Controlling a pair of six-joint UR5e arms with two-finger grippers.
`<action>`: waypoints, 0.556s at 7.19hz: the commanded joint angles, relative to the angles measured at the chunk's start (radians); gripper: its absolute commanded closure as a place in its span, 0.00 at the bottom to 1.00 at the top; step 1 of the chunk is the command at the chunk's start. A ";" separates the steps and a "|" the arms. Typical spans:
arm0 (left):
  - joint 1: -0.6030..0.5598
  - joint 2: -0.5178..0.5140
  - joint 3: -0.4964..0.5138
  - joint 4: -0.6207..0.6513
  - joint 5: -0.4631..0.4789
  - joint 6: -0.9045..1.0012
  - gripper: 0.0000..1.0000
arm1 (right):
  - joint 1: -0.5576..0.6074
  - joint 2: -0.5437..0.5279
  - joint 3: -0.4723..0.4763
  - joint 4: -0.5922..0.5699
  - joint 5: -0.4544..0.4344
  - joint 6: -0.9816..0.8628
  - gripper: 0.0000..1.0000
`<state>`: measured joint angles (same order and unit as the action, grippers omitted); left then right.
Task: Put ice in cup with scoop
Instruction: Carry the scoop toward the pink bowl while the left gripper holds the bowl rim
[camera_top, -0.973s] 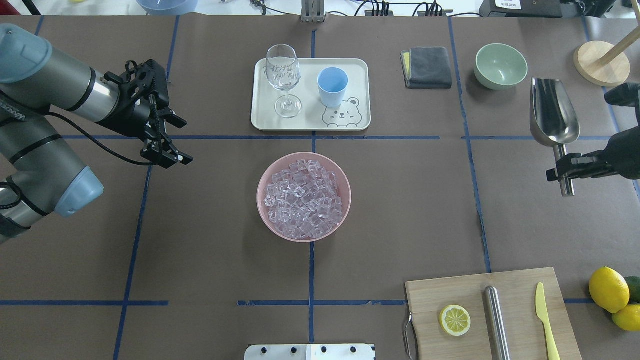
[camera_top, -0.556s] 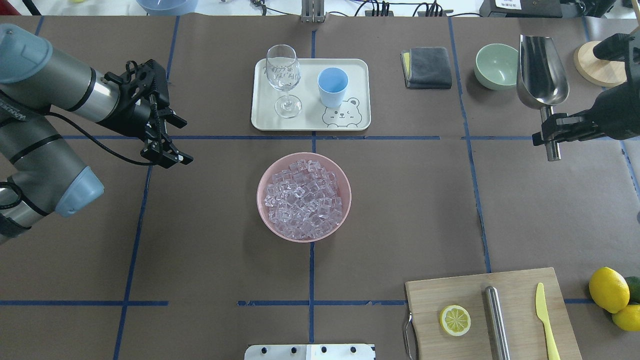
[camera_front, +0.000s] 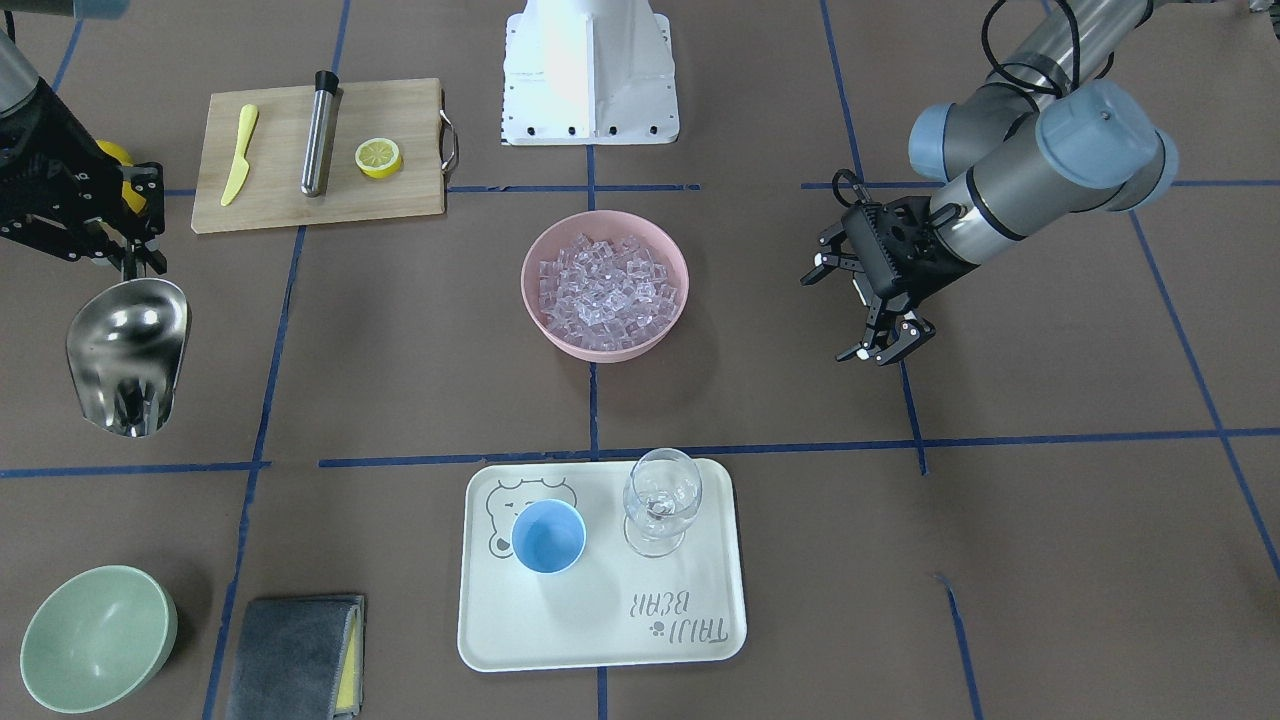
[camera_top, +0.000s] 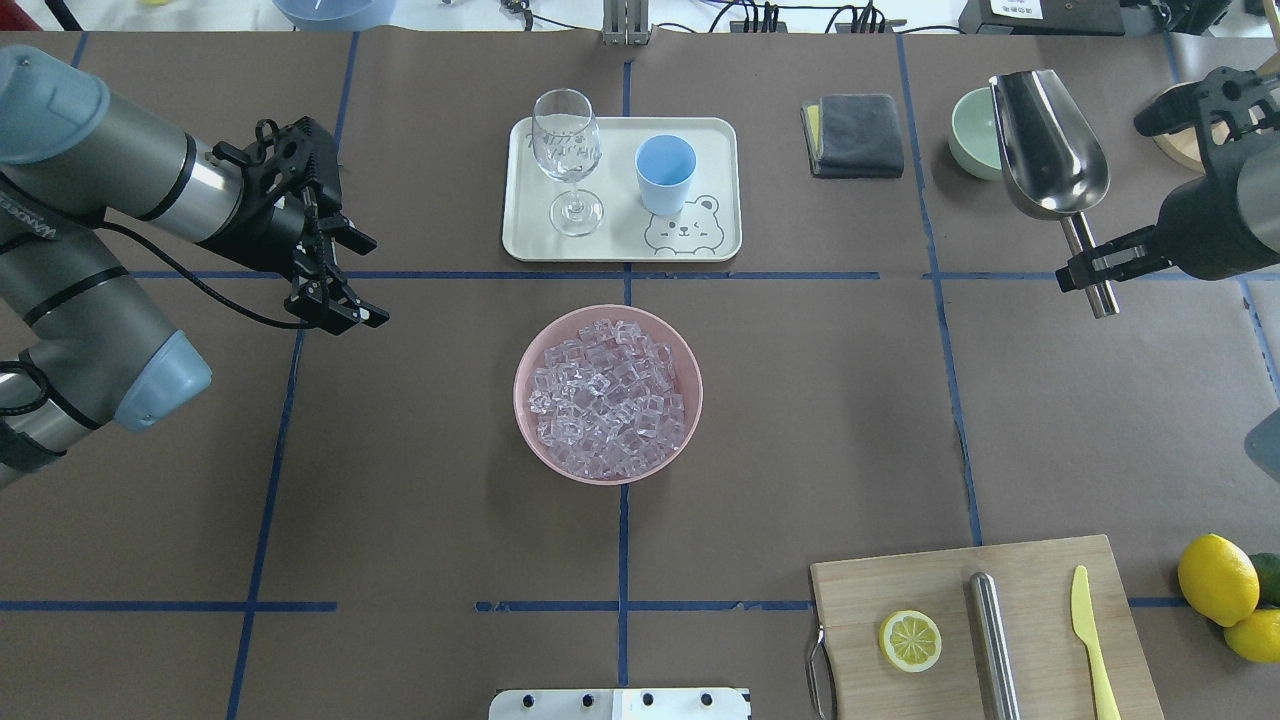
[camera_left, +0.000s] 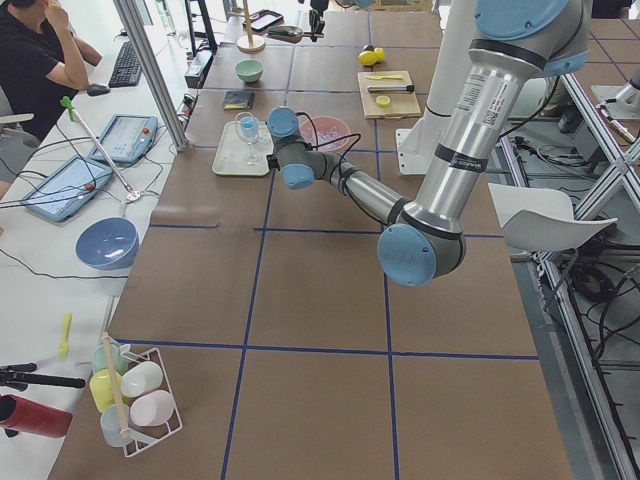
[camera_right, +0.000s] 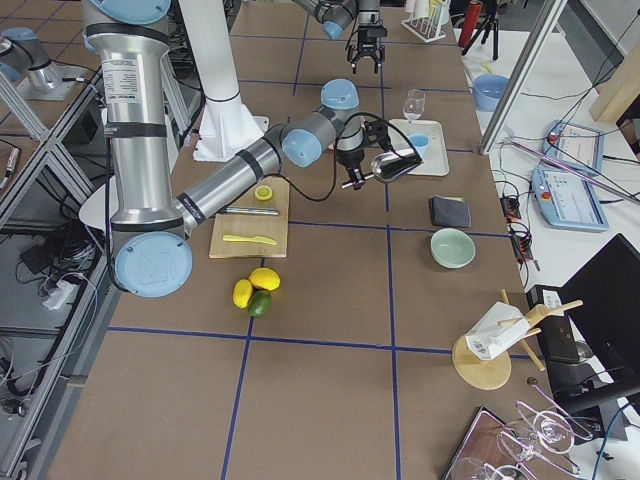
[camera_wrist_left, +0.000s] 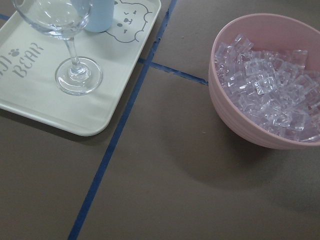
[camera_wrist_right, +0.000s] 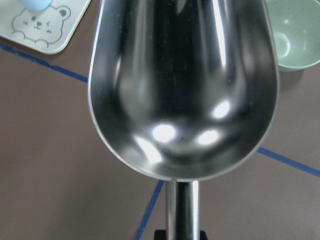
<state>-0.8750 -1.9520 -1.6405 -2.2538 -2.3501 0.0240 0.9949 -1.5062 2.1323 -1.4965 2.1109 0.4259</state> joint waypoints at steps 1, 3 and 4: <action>0.004 -0.008 0.004 -0.003 0.000 0.007 0.00 | -0.005 0.073 -0.024 -0.184 -0.056 -0.390 1.00; 0.045 -0.007 0.007 -0.056 0.002 0.007 0.00 | -0.001 0.214 -0.012 -0.412 -0.113 -0.612 1.00; 0.059 -0.007 0.007 -0.067 0.011 0.005 0.00 | -0.019 0.280 -0.012 -0.438 -0.115 -0.625 1.00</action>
<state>-0.8371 -1.9590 -1.6350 -2.2962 -2.3468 0.0319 0.9884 -1.3117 2.1169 -1.8629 2.0096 -0.1387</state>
